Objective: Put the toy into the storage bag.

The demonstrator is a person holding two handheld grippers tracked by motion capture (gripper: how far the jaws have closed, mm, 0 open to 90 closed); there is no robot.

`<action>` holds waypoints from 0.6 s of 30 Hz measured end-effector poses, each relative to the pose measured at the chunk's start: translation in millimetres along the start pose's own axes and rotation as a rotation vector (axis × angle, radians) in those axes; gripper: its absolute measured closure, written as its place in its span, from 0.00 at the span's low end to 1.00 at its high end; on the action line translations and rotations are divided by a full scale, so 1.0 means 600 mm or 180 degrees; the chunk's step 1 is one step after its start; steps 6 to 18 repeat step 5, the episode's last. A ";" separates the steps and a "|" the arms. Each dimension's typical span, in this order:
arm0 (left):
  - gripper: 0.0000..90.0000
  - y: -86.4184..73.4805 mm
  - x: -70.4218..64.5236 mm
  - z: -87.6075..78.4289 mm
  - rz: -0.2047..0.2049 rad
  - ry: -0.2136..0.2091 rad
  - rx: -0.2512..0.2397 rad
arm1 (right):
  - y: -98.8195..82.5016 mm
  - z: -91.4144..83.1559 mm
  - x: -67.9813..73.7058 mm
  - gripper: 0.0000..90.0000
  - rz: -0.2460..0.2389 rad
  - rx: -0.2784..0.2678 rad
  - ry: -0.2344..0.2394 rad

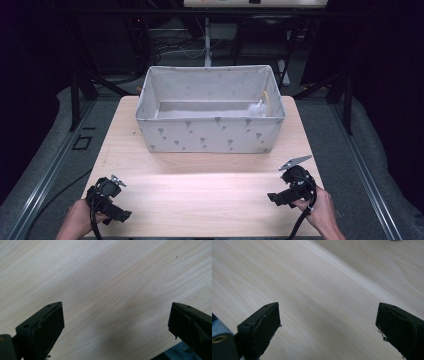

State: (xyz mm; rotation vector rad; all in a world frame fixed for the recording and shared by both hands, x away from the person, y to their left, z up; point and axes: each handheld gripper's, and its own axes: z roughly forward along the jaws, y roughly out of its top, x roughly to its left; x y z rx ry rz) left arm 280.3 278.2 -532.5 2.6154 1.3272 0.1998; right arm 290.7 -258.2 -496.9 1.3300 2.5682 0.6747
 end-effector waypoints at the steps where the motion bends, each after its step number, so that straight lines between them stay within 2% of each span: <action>1: 0.01 0.000 -0.001 0.000 -0.0002 0.0004 -0.0003 | -0.001 -0.001 -0.002 0.06 0.0012 0.0005 -0.0031; 3: 0.01 0.000 -0.001 0.000 -0.0001 0.0007 -0.0012 | -0.001 -0.001 -0.004 0.06 0.0026 -0.0044 -0.0005; 18: 0.01 -0.001 0.000 -0.002 0.0000 0.0005 -0.0012 | -0.003 0.000 -0.005 0.06 0.0027 -0.0037 -0.0028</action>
